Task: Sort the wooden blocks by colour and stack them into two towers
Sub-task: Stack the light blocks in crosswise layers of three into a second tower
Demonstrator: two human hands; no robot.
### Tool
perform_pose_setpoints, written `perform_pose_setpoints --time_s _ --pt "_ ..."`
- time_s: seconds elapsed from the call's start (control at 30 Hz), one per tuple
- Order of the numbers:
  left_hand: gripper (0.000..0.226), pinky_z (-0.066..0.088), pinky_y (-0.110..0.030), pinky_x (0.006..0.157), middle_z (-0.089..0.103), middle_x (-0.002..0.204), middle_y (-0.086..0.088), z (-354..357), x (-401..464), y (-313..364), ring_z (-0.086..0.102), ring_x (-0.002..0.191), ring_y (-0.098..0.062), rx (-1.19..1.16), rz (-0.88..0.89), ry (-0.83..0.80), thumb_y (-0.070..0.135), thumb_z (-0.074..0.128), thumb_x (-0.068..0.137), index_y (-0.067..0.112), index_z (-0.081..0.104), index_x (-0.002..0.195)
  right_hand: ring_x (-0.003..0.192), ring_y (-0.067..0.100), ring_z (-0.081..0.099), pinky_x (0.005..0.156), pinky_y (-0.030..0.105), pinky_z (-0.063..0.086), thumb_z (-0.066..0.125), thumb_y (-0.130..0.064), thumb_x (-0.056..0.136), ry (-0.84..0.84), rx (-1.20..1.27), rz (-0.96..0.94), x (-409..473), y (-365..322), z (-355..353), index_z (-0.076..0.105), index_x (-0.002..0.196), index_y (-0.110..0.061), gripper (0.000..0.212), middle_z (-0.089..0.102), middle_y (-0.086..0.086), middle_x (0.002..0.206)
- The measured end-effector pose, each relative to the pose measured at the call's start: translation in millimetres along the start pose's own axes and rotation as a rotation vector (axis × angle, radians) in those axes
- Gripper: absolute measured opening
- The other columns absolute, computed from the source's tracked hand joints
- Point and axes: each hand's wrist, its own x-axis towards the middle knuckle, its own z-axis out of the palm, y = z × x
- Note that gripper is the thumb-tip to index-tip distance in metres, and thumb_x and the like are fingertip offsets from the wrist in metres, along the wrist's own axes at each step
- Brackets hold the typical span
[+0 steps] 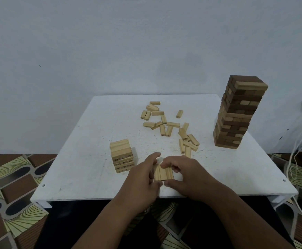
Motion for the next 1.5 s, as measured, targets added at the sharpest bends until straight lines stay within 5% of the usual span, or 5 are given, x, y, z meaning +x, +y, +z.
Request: perform_pose_setpoints --time_s 0.4,0.63,1.03,1.27,1.5 --pt "0.067 0.041 -0.005 0.070 0.054 0.115 0.019 0 0 1 0.053 0.086 0.011 -0.012 0.056 -0.044 0.017 0.066 0.090 0.047 0.030 0.138 0.092 -0.011 0.047 0.074 0.002 0.035 0.079 -0.024 0.080 -0.007 0.012 0.014 0 -3 -1 0.061 0.114 -0.033 0.040 0.047 -0.035 0.095" --pt "0.071 0.041 -0.010 0.073 0.050 0.125 0.015 0 -1 1 0.053 0.088 0.000 -0.041 0.055 -0.018 0.021 0.066 0.090 0.052 0.021 0.136 0.091 0.002 0.051 0.077 0.021 0.045 0.078 -0.025 0.079 0.010 0.043 0.036 0 -2 -2 0.050 0.106 -0.040 0.042 0.055 -0.013 0.100" --pt "0.079 0.045 -0.015 0.064 0.065 0.112 0.018 -67 -6 21 0.054 0.081 -0.014 -0.128 0.215 0.322 0.016 0.083 0.070 0.047 0.035 0.124 0.105 0.010 0.056 0.089 0.041 0.050 0.080 -0.024 0.079 0.150 0.181 -0.162 16 -69 -44 0.044 0.090 -0.049 0.045 0.063 -0.016 0.115" --pt "0.078 0.036 -0.026 0.095 0.066 0.117 0.020 -97 -9 -8 0.051 0.124 -0.004 -0.137 0.128 0.401 0.025 0.081 0.069 0.038 0.032 0.128 0.103 0.011 0.053 0.089 0.039 0.049 0.075 -0.026 0.083 0.065 0.153 -0.250 53 -100 -31 0.039 0.091 -0.049 0.043 0.061 -0.008 0.115" --pt "0.080 0.034 -0.020 0.100 0.064 0.120 0.021 -94 -4 -39 0.045 0.131 0.000 -0.183 0.030 0.394 0.018 0.078 0.081 0.038 0.027 0.139 0.107 0.003 0.050 0.081 0.024 0.041 0.073 -0.023 0.085 -0.024 0.117 -0.193 83 -101 -11 0.043 0.099 -0.041 0.038 0.058 -0.011 0.116"
